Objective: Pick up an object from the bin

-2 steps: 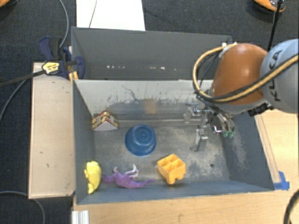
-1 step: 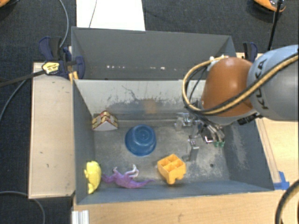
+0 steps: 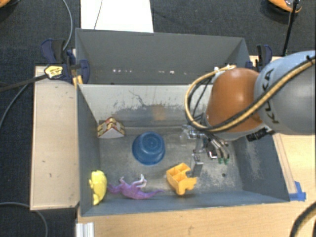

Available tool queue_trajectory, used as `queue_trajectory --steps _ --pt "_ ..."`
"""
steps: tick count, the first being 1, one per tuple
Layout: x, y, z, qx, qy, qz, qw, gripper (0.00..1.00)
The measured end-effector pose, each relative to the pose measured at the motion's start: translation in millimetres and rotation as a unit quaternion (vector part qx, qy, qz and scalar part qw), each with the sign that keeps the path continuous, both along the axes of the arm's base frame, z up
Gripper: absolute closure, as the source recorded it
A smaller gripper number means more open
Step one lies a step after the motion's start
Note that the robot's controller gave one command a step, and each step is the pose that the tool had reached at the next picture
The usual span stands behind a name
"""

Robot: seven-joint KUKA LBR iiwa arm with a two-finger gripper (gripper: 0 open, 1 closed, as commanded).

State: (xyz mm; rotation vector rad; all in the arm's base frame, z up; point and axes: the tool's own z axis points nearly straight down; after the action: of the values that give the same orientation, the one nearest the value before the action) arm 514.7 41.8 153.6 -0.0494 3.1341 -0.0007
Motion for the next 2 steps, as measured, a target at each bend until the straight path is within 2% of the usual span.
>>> queue_trajectory --steps 1,2 --pt "-9.1 15.3 -39.3 0.001 -0.0046 0.037 0.9993 0.00" --pt "-30.1 45.3 -75.9 0.001 -0.0028 -0.071 0.9975 1.00"
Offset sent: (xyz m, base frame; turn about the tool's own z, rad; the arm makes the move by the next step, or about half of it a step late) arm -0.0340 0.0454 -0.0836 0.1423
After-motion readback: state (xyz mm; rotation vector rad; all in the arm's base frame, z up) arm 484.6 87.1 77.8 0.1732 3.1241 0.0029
